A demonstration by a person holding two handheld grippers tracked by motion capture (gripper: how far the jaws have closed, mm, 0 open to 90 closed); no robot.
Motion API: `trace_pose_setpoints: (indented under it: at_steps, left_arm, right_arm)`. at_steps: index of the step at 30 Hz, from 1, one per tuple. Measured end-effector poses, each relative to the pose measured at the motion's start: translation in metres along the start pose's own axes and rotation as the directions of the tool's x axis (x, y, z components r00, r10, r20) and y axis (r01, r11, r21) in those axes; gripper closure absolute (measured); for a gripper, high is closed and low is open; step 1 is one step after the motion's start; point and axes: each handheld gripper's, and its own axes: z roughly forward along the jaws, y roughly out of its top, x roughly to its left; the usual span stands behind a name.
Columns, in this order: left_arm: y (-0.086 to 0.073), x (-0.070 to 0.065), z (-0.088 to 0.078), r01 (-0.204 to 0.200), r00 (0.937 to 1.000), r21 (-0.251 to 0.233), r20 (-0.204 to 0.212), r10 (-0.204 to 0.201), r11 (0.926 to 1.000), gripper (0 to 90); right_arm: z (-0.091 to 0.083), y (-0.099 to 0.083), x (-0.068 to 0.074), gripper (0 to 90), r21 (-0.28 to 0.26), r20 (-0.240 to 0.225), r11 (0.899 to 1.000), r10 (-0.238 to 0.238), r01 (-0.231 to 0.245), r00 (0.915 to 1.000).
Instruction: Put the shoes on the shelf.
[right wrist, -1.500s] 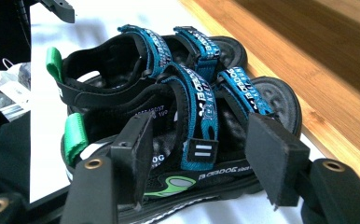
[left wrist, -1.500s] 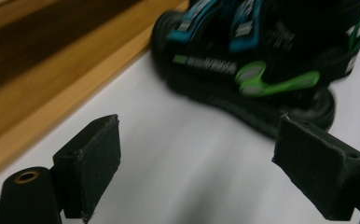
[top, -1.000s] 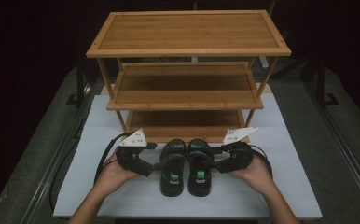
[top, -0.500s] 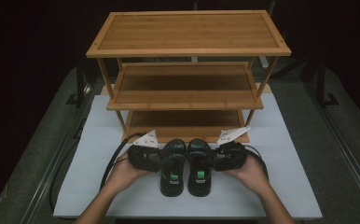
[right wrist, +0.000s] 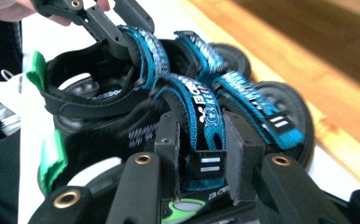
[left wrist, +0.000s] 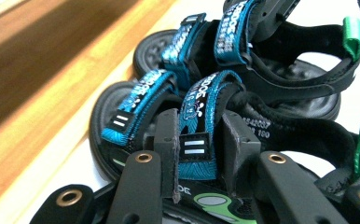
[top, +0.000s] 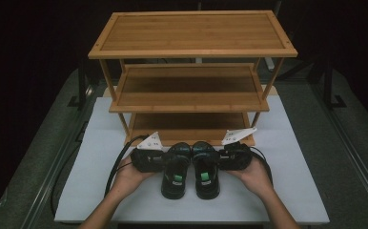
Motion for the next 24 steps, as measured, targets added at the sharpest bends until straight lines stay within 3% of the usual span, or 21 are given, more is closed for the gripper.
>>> trace_pose_setpoints:
  at_steps: [9,16,24]
  left_arm:
    - [0.010,0.021,-0.002,0.032,0.9981,-0.041,-0.052,-0.034,0.9986,70.6]
    - [0.017,0.042,0.006,0.043,0.9935,-0.095,-0.101,-0.053,0.9945,70.6]
    - [0.024,0.053,0.022,0.004,0.9876,-0.101,-0.156,-0.020,0.9949,70.7]
  right_arm:
    - [0.000,0.020,-0.012,69.2,-0.062,0.047,0.998,-0.003,0.006,0.9989]
    - [0.012,0.033,-0.031,69.3,-0.086,0.093,0.996,-0.001,0.009,0.9957]
    - [0.020,0.038,-0.045,69.3,-0.120,0.152,0.992,-0.012,0.031,0.9883]
